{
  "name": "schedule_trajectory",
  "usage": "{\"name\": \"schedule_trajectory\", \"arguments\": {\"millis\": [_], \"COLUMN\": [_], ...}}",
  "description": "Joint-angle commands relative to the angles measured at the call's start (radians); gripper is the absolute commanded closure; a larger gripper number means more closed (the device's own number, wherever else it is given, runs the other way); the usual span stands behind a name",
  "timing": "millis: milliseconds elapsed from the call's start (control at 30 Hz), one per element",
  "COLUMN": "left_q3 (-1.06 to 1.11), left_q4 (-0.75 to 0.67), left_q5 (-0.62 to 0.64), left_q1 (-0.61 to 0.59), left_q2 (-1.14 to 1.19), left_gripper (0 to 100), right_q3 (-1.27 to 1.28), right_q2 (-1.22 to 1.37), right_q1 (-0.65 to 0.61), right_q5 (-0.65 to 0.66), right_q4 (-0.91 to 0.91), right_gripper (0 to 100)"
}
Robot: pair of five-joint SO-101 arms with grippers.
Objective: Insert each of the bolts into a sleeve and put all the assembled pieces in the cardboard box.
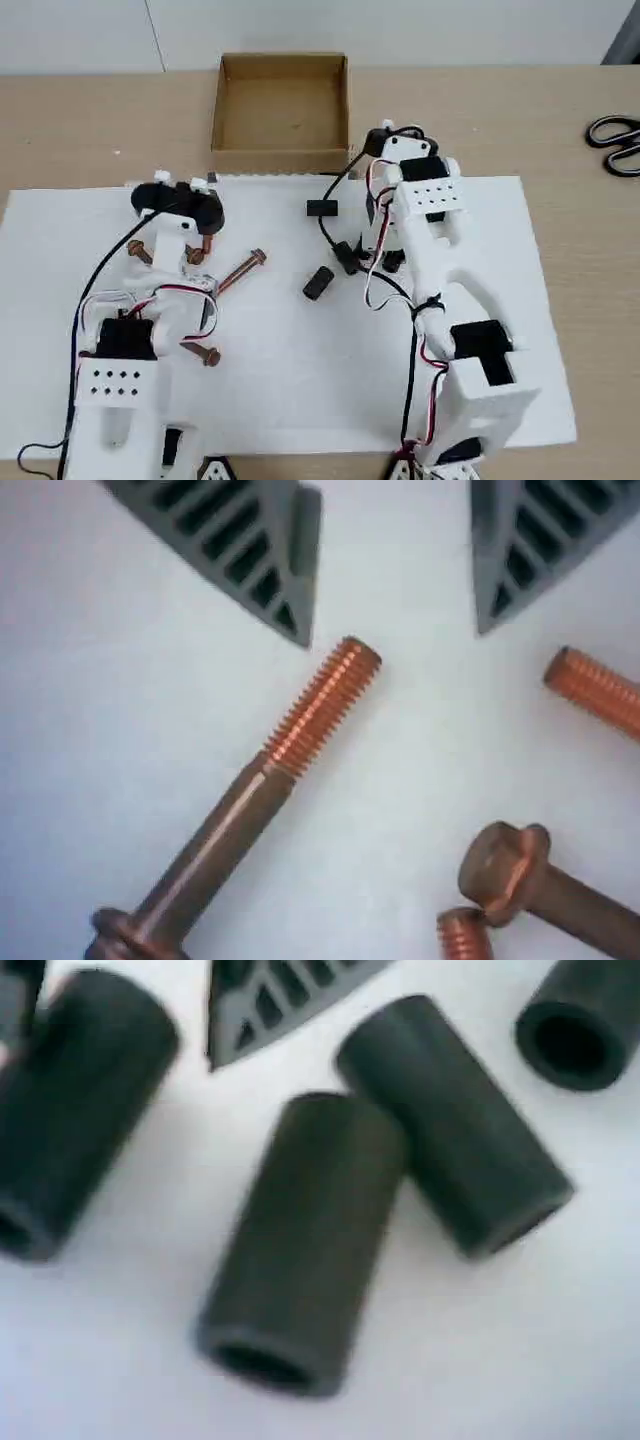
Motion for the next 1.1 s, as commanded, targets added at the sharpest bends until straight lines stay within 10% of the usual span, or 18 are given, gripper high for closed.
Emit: {"name": "schedule_trajectory", "arguments": {"millis": [0,667,1067], "left_q3": [0.015,0.019,0.021], "left_q4": [-0.048,-0.048,-0.046], "left_q5": [-0.002,0.000,0.000], "left_q1": [0.006,0.008,0.008], "left_q2": [-0.003,-0.003,-0.003], "left_gripper": [89,89,89], "right_q3": [-0.041,-0.041,-0.043], "right_q2": [-0.005,0.099,0.142], "right_q1": [0.024,0.022,0.025], "right_q5": [-0.002,-0.002,0.064], "right_q4": [0.002,-0.059,-0.062], "right_gripper": [88.1,83.4,99.4]}}
